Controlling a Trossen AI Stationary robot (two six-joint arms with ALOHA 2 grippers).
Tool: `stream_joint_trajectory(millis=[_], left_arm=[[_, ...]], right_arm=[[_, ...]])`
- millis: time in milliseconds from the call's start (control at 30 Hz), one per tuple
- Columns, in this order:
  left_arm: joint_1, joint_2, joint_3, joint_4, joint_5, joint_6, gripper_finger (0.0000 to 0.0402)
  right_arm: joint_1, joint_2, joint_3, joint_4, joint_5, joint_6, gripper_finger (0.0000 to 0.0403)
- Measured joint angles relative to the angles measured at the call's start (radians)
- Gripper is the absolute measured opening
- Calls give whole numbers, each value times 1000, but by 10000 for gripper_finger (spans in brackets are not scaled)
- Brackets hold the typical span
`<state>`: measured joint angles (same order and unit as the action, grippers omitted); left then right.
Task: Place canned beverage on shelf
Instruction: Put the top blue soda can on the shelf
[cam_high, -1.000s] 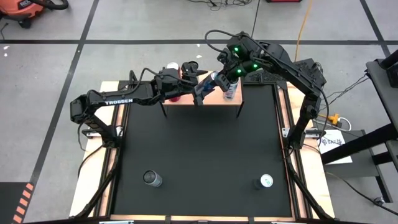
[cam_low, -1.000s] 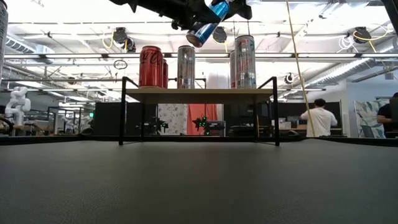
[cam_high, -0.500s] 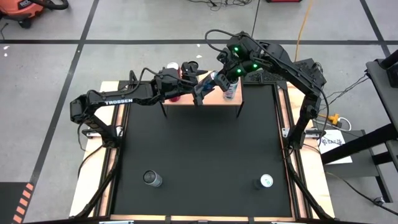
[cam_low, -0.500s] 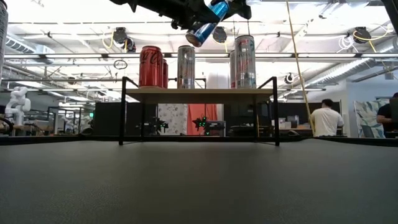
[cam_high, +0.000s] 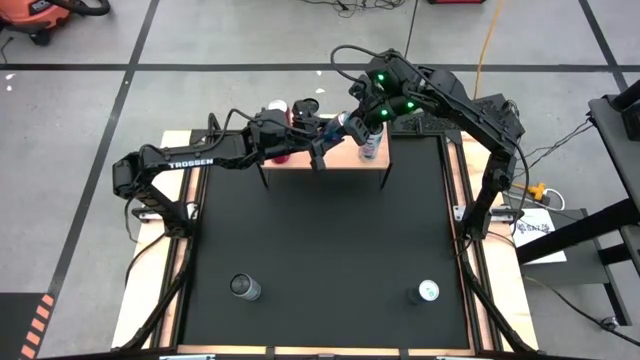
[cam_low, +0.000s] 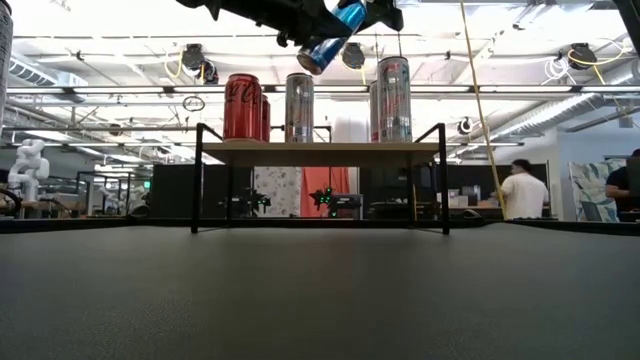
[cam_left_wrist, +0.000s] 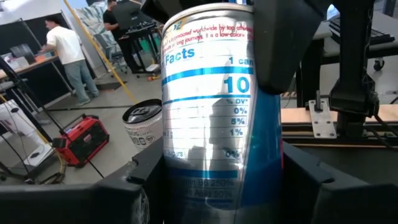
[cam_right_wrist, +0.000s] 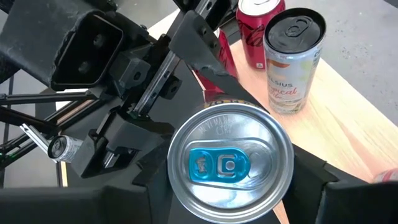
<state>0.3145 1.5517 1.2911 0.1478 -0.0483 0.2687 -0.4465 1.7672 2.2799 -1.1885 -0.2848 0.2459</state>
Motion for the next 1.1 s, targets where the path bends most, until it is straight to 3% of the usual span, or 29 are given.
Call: stream_joint_trajectory(millis=[100,467,1100], left_arm=[[0,0,0,0,-1,0,211],[0,-1,0,-26,-7,3,217],[-3,28,-1,-20,41,-82,216]], right_arm=[[0,0,0,3,0,1,201],[0,1,-1,14,-8,3,269],[-11,-151,2,-76,-6,30,274]])
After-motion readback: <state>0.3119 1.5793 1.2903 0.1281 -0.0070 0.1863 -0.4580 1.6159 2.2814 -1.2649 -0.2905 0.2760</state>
